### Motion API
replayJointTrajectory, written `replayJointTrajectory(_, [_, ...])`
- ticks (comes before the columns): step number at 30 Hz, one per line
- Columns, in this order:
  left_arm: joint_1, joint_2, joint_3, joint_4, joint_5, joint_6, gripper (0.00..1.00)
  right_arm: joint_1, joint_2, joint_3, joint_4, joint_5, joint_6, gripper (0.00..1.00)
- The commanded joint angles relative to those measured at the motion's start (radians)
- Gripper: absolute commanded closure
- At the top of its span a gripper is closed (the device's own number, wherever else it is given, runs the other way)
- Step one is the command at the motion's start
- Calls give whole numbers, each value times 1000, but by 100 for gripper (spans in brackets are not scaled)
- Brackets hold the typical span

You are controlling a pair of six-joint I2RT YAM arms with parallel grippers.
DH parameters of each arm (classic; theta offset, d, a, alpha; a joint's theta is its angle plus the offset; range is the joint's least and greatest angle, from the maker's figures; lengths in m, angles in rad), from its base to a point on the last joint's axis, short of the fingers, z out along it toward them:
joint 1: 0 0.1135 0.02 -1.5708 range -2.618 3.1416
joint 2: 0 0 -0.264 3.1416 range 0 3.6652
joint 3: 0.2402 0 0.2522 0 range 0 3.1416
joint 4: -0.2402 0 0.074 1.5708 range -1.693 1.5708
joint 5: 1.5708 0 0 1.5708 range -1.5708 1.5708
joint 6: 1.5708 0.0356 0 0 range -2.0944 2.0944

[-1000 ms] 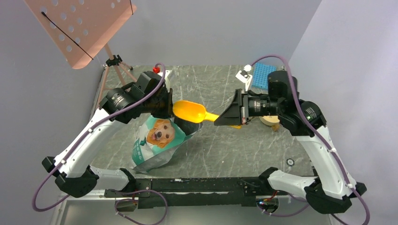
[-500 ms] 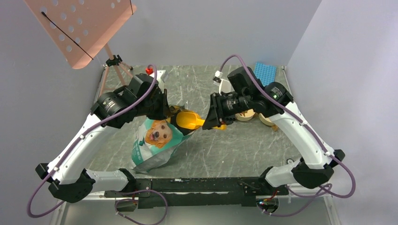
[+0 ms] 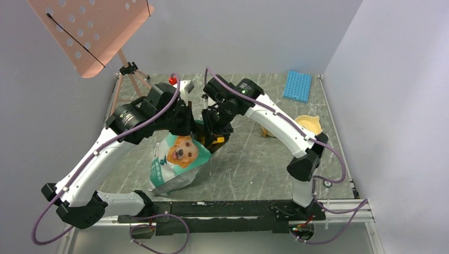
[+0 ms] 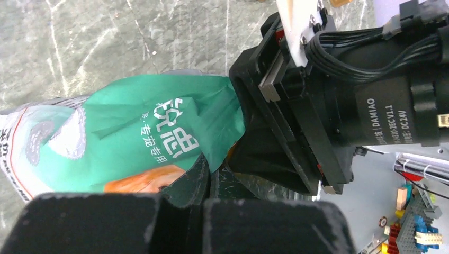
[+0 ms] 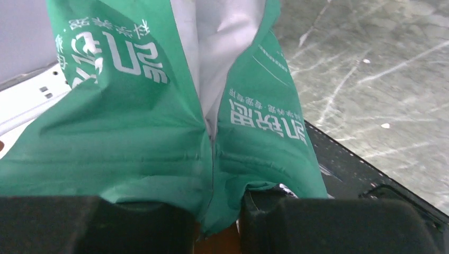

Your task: Serve the pet food

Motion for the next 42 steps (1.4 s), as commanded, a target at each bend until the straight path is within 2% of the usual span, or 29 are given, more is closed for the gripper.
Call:
replayJointTrajectory(1, [-11, -64, -1, 198, 137, 8, 100, -18, -63, -59, -80, 221, -28, 100])
replayJointTrajectory(6, [-14, -58, 4, 218, 182, 7, 100, -11, -123, -276, -43, 239, -68, 100])
replayJointTrajectory(9, [-14, -47, -8, 221, 172, -3, 100, 24, -55, -358, 105, 228, -84, 100])
replayJointTrajectory(11, [-14, -32, -28, 208, 131, -20, 100, 67, 20, -397, 281, 204, -90, 100])
replayJointTrajectory(13, [-10, -3, -24, 182, 88, -23, 100, 99, 75, -441, 537, 125, -87, 100])
replayJointTrajectory(14, [-8, 11, -25, 182, 80, -18, 100, 105, 78, -483, 684, 39, -72, 100])
replayJointTrajectory(16, [-8, 23, -35, 189, 70, -19, 100, 102, 43, -611, 1034, -142, 2, 100])
replayJointTrajectory(18, [-5, 22, -30, 185, 60, -18, 100, 83, 3, -747, 1457, -337, 89, 100])
replayJointTrajectory(21, [2, 2, -4, 171, 51, -4, 100, 39, -5, -853, 1681, -563, 187, 100])
replayJointTrajectory(23, [3, -18, 11, 156, 21, 10, 100, 13, -4, -936, 1925, -671, 346, 100])
replayJointTrajectory(25, [3, -31, 32, 134, -4, 21, 100, -6, 8, -973, 2095, -736, 473, 100])
replayJointTrajectory(30, [2, -67, 43, 99, -65, 28, 100, -50, -47, -1061, 2352, -730, 663, 100])
replayJointTrajectory(33, [3, -91, 39, 92, -103, 25, 100, -76, -95, -1127, 2444, -729, 734, 100])
replayJointTrajectory(39, [3, -132, 32, 102, -155, 38, 100, -159, -265, -1299, 2410, -744, 739, 100])
replayJointTrajectory(42, [3, -133, 24, 114, -149, 49, 100, -213, -387, -1293, 2154, -738, 603, 100])
